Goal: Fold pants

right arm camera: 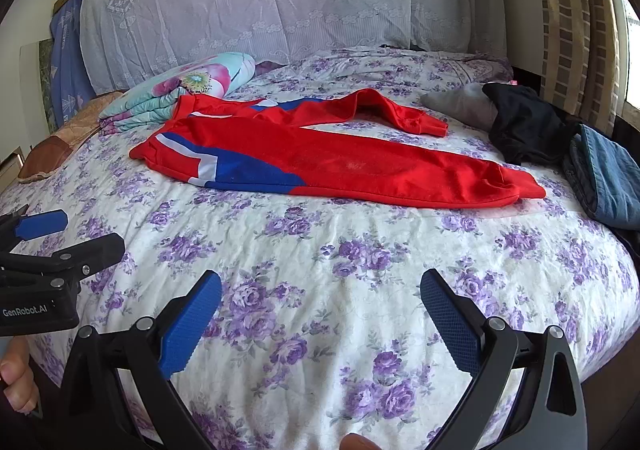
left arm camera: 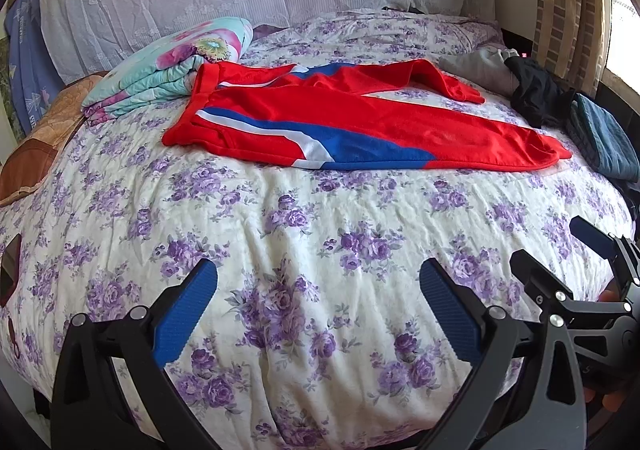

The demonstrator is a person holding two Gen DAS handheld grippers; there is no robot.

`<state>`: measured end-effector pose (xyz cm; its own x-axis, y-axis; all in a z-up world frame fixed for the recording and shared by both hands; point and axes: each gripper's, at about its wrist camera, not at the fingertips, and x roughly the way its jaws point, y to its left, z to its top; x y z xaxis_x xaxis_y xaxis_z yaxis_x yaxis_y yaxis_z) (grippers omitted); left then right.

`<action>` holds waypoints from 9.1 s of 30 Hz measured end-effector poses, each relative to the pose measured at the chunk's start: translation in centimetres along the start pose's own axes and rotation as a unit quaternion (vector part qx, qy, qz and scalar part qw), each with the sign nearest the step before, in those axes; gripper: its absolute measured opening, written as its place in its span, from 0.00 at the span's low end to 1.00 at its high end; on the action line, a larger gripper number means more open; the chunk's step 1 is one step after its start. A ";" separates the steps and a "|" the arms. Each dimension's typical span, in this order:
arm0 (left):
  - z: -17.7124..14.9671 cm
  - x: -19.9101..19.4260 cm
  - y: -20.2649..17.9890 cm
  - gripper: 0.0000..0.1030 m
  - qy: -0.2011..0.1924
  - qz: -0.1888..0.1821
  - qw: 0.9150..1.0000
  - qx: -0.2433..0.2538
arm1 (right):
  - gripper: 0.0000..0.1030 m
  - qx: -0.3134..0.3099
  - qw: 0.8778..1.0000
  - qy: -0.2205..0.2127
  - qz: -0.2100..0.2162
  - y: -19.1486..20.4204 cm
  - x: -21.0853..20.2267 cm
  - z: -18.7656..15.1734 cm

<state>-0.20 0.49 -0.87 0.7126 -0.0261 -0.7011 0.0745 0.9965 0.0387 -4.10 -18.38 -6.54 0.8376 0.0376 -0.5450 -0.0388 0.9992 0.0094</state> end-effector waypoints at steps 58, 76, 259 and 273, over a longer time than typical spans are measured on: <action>12.0 16.5 20.3 0.79 0.102 -0.061 0.969 -0.215 | 0.97 -0.009 0.999 0.052 -0.002 -0.4 3.8 -1.1; 6.5 6.6 22.1 0.13 -0.007 -0.127 0.951 -0.283 | 0.97 0.004 1.000 0.012 -0.018 -3.8 2.2 0.2; 2.5 10.0 11.4 0.95 0.078 -0.369 0.923 0.077 | 0.08 0.091 0.955 0.281 -0.035 -1.5 26.5 17.3; 2.3 9.9 10.6 0.95 0.071 -0.346 0.930 0.097 | 0.06 0.398 0.889 0.005 0.227 -16.3 7.0 10.7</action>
<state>9.28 10.65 -5.79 0.3491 -0.6318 -0.6921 0.6158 0.7114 -0.3387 8.24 -34.29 -1.54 0.8288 0.4439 -0.3406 0.0292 0.5737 0.8186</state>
